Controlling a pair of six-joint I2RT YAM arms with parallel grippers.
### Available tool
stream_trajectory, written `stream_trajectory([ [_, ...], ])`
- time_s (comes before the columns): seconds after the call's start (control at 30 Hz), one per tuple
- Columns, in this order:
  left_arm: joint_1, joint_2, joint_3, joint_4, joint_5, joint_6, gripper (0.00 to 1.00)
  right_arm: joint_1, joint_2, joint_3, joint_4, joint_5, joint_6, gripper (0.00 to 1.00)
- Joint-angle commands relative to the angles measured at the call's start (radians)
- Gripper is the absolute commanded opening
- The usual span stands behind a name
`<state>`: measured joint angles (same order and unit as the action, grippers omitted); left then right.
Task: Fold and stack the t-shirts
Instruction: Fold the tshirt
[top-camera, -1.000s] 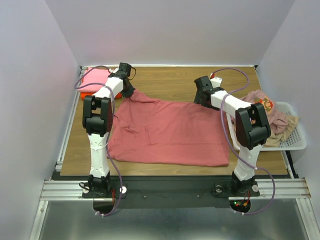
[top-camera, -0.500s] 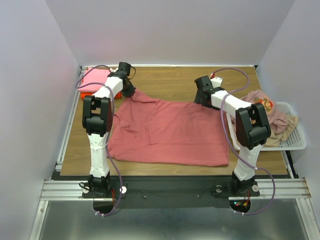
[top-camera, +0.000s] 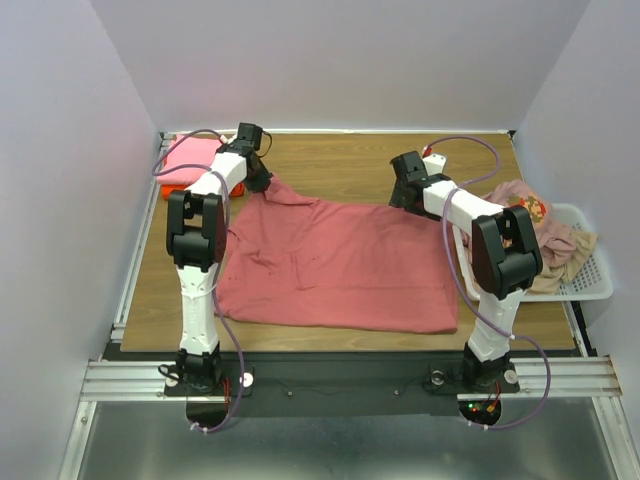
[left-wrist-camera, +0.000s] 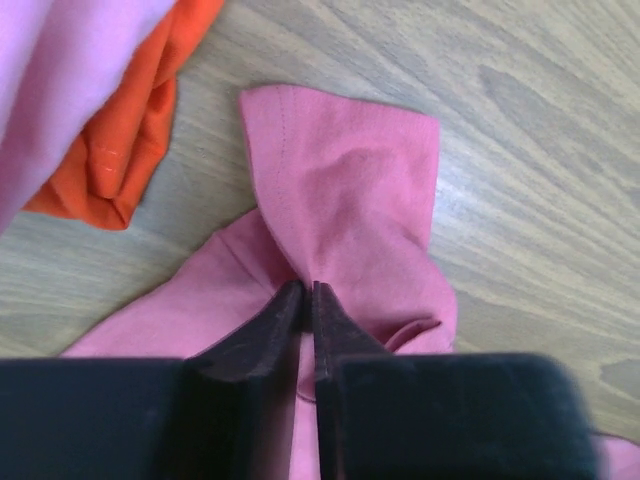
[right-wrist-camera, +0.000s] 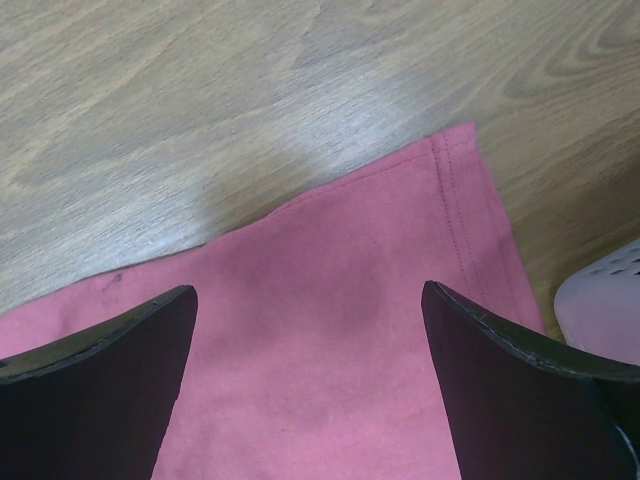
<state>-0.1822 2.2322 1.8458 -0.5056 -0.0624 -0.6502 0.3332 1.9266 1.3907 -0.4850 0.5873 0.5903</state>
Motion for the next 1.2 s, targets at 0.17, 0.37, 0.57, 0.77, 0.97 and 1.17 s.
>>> stream_trajectory([
  [0.17, -0.002, -0.034, 0.046, -0.008, 0.006, 0.018, 0.0, -0.013, -0.018, -0.001, 0.031, 0.037, 0.006, 1.0],
  [0.37, -0.002, -0.169, -0.121, 0.091, 0.013, 0.023, 0.0, -0.032, 0.014, 0.027, 0.031, 0.054, 0.034, 1.0],
  [0.57, -0.003, -0.249, -0.227, 0.144, 0.024, 0.037, 0.0, -0.046, 0.077, 0.117, 0.031, 0.085, 0.054, 0.97],
  [0.77, -0.003, -0.299, -0.284, 0.168, 0.022, 0.037, 0.0, -0.048, 0.153, 0.186, 0.029, 0.124, 0.094, 0.89],
  [0.97, -0.003, -0.344, -0.326, 0.188, 0.019, 0.034, 0.0, -0.046, 0.169, 0.169, 0.026, 0.146, 0.147, 0.82],
  [1.17, -0.003, -0.384, -0.372, 0.211, 0.026, 0.034, 0.0, -0.046, 0.199, 0.171, 0.025, 0.184, 0.166, 0.79],
])
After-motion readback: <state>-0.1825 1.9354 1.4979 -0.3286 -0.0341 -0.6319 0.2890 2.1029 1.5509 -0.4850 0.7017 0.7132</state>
